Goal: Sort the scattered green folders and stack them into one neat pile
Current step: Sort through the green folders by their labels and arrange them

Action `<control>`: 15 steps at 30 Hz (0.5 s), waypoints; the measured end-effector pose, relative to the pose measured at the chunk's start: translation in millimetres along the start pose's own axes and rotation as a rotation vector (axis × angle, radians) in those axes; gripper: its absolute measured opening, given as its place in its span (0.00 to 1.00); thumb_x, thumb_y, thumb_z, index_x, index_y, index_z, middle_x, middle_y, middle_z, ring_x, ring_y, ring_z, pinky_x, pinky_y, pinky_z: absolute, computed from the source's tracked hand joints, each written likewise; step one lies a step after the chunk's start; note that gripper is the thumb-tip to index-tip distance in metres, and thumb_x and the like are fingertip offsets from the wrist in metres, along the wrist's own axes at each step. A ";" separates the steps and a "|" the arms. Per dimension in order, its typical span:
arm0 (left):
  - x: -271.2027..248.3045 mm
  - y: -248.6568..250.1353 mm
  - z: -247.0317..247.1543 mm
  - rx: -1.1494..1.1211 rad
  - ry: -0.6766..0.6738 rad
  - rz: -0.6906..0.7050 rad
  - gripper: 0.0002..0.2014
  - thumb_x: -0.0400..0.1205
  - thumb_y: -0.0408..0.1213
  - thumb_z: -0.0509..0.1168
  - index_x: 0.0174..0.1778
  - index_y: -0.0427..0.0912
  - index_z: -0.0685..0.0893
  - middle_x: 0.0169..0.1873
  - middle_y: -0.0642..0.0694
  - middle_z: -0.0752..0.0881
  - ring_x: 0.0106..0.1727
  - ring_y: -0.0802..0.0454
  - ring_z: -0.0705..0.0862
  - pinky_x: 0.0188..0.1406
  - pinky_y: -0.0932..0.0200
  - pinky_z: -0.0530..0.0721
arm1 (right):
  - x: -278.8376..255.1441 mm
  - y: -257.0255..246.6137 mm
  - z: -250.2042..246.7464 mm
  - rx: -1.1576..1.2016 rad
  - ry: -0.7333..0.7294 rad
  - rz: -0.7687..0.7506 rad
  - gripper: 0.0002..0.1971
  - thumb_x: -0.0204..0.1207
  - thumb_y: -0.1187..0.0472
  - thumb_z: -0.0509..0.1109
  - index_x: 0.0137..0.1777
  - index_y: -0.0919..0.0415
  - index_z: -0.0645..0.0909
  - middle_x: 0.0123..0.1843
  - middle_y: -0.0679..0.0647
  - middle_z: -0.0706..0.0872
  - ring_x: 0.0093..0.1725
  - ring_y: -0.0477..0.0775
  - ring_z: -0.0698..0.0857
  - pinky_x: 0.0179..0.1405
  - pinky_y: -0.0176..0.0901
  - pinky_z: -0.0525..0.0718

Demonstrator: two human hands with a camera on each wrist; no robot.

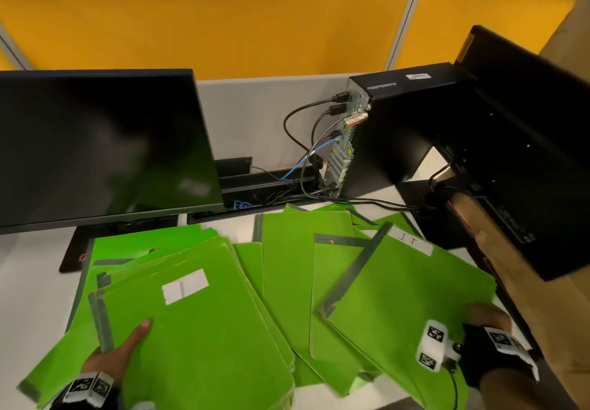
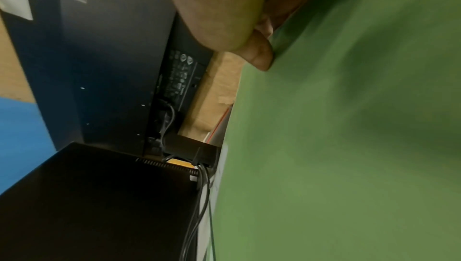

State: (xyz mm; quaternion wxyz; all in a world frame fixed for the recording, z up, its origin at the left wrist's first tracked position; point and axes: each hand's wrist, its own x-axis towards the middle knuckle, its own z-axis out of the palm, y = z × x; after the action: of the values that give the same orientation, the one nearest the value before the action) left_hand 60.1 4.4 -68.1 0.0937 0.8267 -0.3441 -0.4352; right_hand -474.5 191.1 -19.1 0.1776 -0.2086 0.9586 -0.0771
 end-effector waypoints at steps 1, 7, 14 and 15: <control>2.0 -0.5 0.7 0.045 -0.007 -0.007 0.51 0.70 0.63 0.68 0.82 0.47 0.49 0.74 0.21 0.65 0.65 0.28 0.76 0.66 0.36 0.72 | -2.1 7.3 3.8 0.008 -0.007 -0.009 0.35 0.80 0.48 0.60 0.83 0.59 0.53 0.84 0.59 0.54 0.82 0.57 0.59 0.78 0.45 0.63; 1.3 4.5 0.0 0.040 -0.006 -0.068 0.54 0.66 0.66 0.68 0.80 0.38 0.55 0.74 0.22 0.65 0.61 0.31 0.76 0.67 0.35 0.70 | -37.2 -6.9 35.9 -0.183 -0.166 -0.021 0.31 0.73 0.49 0.65 0.77 0.57 0.67 0.78 0.59 0.69 0.75 0.59 0.72 0.71 0.45 0.73; 10.5 -1.4 -2.5 0.127 0.015 -0.063 0.57 0.57 0.72 0.66 0.78 0.39 0.64 0.70 0.21 0.67 0.59 0.30 0.77 0.65 0.33 0.74 | -41.3 -19.1 54.5 -0.132 -0.248 0.069 0.35 0.63 0.31 0.66 0.65 0.52 0.77 0.70 0.51 0.79 0.66 0.56 0.80 0.65 0.45 0.79; 19.1 -4.7 -0.8 0.142 -0.004 -0.045 0.57 0.55 0.75 0.64 0.79 0.46 0.64 0.70 0.21 0.67 0.58 0.29 0.78 0.64 0.34 0.76 | -50.5 -21.9 53.0 -0.077 -0.268 0.071 0.39 0.57 0.26 0.63 0.63 0.50 0.80 0.68 0.49 0.82 0.63 0.56 0.81 0.63 0.46 0.80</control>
State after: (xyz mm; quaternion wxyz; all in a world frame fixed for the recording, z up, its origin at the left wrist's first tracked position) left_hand 70.4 -4.6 -82.2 0.0245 0.8379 -0.3558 -0.4131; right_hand -403.7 189.0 -47.7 0.2983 -0.1895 0.9355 -0.0053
